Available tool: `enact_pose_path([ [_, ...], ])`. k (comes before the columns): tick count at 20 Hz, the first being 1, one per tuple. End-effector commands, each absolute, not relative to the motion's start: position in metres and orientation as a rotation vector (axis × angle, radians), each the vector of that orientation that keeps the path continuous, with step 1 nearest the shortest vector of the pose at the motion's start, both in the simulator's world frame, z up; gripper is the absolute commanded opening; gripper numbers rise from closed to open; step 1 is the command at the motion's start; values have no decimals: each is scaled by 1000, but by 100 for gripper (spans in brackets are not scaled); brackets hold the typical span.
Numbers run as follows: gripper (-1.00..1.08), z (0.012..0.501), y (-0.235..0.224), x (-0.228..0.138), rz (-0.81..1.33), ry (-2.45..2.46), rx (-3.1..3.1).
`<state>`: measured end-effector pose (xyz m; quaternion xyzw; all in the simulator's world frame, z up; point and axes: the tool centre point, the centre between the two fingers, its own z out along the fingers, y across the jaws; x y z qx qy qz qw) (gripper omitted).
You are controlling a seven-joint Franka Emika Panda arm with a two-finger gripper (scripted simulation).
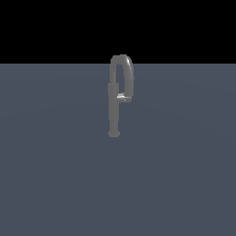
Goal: Turn on the faucet by rotating a designated handle.
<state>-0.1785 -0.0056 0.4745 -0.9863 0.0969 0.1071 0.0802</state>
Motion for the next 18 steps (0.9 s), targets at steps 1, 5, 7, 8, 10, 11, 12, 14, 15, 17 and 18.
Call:
enact_pose_path([
  [1,-100,471,-5,-165,375,331,-2909],
  [5,-100,464,-5,-143,460,396,-2840],
  [7,-100,460,-5,-133,502,428,-2803],
  [8,-100,458,-5,-127,522,443,-2784],
  [10,-100,454,-6,-117,563,474,-2746],
  [11,-100,451,-6,-111,584,489,-2726],
  [12,-100,449,-6,-106,604,505,-2706],
  [14,-100,443,-7,-96,644,535,-2665],
  [15,-100,441,-8,-91,664,549,-2644],
  [17,-100,435,-9,-80,704,579,-2601],
  [18,-100,432,-9,-75,723,593,-2580],
])
